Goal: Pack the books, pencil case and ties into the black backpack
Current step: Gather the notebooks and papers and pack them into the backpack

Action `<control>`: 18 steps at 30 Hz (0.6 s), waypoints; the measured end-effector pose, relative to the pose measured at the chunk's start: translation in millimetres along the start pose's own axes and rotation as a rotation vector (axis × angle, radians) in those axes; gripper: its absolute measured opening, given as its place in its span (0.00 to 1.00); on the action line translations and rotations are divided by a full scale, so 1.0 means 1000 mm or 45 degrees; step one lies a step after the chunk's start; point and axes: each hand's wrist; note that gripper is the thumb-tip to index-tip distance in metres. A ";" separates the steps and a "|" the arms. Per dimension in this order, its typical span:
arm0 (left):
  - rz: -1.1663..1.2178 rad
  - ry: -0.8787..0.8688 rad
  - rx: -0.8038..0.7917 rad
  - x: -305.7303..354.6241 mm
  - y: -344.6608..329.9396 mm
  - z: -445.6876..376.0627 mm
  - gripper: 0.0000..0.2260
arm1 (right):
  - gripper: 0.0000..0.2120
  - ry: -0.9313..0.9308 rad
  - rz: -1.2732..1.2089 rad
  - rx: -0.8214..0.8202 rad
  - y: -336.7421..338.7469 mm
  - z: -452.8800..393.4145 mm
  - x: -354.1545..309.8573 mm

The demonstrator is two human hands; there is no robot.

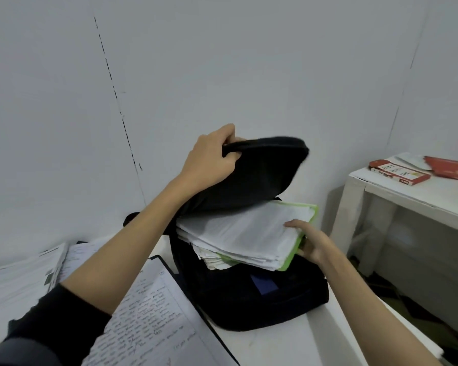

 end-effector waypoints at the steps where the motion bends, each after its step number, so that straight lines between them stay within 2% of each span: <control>1: 0.036 0.003 0.004 -0.001 -0.001 0.000 0.11 | 0.09 -0.057 -0.029 -0.076 -0.003 0.002 0.001; 4: 0.078 0.063 0.047 -0.004 -0.002 0.000 0.10 | 0.08 -0.104 -0.107 -0.169 -0.009 0.003 0.006; 10: 0.119 0.182 0.292 -0.008 0.024 -0.003 0.12 | 0.10 0.016 -0.365 -0.053 -0.012 0.004 0.022; 12: 0.174 0.210 0.370 -0.011 0.032 -0.005 0.13 | 0.08 0.032 -0.401 -0.028 -0.016 0.000 0.026; 14: 0.224 0.228 0.390 -0.010 0.031 -0.005 0.14 | 0.08 0.018 -0.394 -0.005 -0.030 -0.005 0.032; 16: 0.243 0.226 0.371 -0.004 0.023 -0.004 0.14 | 0.13 0.017 -0.398 0.036 -0.052 -0.012 0.042; 18: 0.250 0.203 0.343 0.000 0.017 -0.002 0.14 | 0.15 0.002 -0.431 0.083 -0.080 -0.018 0.053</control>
Point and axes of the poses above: each hand's wrist, its own z-axis away from the middle knuckle, its own y-axis out of the back of the hand, x = y × z, and after that the axes turned 10 degrees about -x, right-handed
